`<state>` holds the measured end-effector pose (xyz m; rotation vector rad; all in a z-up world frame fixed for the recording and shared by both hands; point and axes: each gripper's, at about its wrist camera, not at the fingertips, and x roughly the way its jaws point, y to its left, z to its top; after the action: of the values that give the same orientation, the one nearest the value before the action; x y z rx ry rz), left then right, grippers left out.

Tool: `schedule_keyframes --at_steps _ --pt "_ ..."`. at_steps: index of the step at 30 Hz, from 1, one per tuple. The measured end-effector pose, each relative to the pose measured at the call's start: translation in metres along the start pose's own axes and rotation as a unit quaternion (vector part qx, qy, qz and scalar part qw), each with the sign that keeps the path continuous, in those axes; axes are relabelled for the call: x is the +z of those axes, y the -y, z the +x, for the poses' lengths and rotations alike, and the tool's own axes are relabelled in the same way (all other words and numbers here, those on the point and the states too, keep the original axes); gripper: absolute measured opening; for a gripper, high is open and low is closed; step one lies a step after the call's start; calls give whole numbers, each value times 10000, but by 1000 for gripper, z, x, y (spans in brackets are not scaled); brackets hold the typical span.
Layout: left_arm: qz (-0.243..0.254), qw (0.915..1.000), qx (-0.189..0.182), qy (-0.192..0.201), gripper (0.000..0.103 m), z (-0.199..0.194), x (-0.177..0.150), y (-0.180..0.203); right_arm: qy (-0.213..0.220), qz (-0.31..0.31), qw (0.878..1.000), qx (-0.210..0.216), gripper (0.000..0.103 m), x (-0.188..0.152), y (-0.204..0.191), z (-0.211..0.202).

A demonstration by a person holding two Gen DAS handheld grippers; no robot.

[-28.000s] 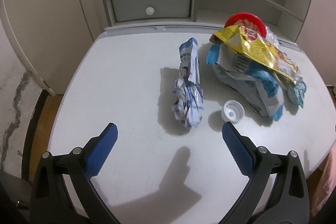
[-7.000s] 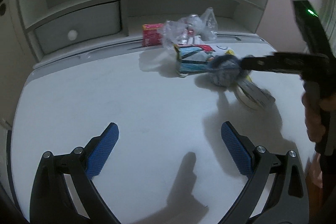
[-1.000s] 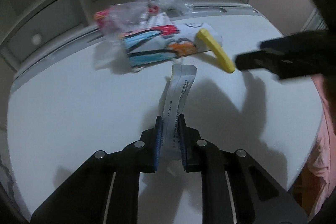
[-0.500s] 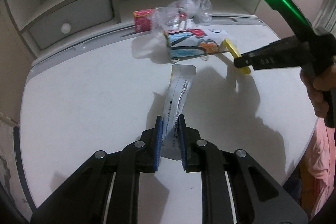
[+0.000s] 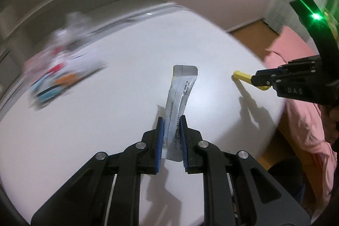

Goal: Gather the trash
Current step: 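Carry the paper strip and yellow stick over the black bin and open both tools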

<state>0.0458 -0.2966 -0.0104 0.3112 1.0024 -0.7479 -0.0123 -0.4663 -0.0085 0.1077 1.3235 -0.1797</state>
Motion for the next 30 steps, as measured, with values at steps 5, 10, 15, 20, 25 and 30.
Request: schedule_keyframes --at_steps 5,10,15,20,25,30 --pt "563 9974 -445 -105 14 26 15 89 -39 827 9964 -204 14 -56 101 -4" --pt "1142 9898 -832 -185 14 47 24 178 -29 1533 9878 -275 14 -105 176 -7" --pt "1629 9801 -1104 -265 14 63 23 249 -129 2124 9768 -250 14 -159 236 4" --pt "1933 9719 -1252 -486 14 96 19 304 -245 2564 9662 -140 14 -195 275 31" --pt "2105 9663 -1271 -758 14 132 13 336 -340 2851 9579 -18 13 -223 303 54" --pt "2161 9632 -1222 -1026 14 166 10 356 -335 2892 9566 -161 16 -235 314 73"
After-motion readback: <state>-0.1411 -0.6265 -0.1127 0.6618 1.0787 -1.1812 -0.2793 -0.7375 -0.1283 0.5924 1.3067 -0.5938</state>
